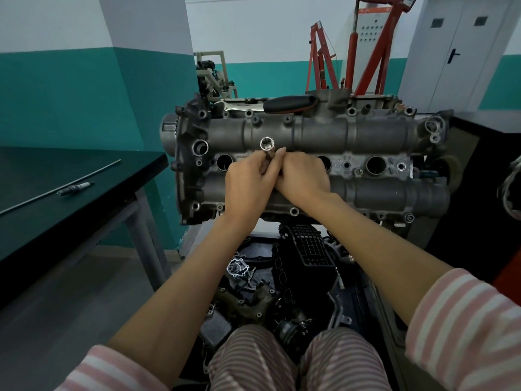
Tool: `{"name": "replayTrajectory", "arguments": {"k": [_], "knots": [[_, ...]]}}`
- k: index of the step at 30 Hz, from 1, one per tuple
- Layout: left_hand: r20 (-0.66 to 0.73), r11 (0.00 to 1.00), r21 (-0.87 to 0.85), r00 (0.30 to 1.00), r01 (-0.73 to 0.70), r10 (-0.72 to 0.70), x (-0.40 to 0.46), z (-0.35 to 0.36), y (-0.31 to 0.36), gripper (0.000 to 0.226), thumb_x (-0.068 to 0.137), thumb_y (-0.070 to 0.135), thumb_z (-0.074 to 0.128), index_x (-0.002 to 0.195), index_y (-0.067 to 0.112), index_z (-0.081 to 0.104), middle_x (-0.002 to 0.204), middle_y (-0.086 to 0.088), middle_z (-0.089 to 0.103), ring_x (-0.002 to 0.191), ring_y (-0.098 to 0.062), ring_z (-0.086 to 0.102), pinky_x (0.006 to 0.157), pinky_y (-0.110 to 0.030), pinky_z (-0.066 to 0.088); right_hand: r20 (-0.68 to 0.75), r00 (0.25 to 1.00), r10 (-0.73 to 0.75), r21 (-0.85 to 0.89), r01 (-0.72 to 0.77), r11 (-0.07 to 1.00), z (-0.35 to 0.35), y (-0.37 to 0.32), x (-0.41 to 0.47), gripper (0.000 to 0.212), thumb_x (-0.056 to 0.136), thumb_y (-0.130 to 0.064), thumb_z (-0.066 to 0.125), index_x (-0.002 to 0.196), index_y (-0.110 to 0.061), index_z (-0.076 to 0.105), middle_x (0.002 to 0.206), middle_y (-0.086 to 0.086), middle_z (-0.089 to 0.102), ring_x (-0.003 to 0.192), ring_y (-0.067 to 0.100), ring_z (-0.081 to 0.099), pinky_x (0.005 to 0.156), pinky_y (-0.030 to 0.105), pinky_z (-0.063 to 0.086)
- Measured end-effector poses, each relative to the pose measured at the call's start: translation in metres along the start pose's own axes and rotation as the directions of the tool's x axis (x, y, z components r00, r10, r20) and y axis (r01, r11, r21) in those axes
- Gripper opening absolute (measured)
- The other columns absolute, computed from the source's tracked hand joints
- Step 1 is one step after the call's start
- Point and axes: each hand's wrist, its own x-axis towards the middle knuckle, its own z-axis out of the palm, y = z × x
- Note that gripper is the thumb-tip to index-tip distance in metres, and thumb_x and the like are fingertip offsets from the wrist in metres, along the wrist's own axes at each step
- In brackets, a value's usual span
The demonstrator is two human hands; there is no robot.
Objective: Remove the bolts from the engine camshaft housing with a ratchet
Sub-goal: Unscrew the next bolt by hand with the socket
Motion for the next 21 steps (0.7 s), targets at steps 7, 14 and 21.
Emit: {"name": "replayTrajectory", "arguments": {"k": [7, 14, 21], "knots": [[0.003, 1.0, -0.026, 1.0, 0.011, -0.011, -0.0043, 0.0009, -0.0047, 0.026, 0.092, 0.024, 0.053, 0.073, 0.008, 0.053, 0.053, 0.002, 0.048, 0.052, -0.014, 0.046, 0.051, -0.02, 0.034, -0.017, 1.0, -0.024, 0.05, 0.025, 0.998, 0.0015, -0.0012, -0.0014, 0.021, 0.093, -0.031, 0.042, 0.09, -0.016, 0.027, 0.067, 0.001, 0.047, 0.056, 0.023, 0.041, 0.049, 0.032, 0.022], [-0.004, 0.998, -0.058, 1.0, 0.023, -0.024, 0.0, -0.0004, -0.001, 0.051, 0.092, 0.03, 0.059, 0.051, 0.026, 0.028, 0.043, 0.011, 0.029, 0.042, -0.009, 0.033, 0.045, -0.018, 0.028, -0.062, 0.998, -0.022, 0.022, 0.024, 0.999, 0.0037, 0.0004, -0.0005, 0.027, 0.092, -0.033, 0.043, 0.084, -0.014, 0.06, 0.079, 0.008, 0.066, 0.074, 0.029, 0.06, 0.054, 0.029, 0.022], [0.003, 0.999, -0.034, 1.0, 0.017, -0.017, -0.0043, 0.0009, -0.004, 0.032, 0.093, 0.028, 0.054, 0.066, 0.012, 0.047, 0.049, 0.0, 0.043, 0.048, -0.013, 0.041, 0.049, -0.019, 0.032, -0.033, 0.999, -0.039, 0.016, 0.04, 0.999, 0.0017, -0.0018, -0.0012, 0.012, 0.092, -0.027, 0.042, 0.091, -0.015, 0.042, 0.085, 0.011, 0.065, 0.079, 0.033, 0.06, 0.054, 0.032, 0.023]]}}
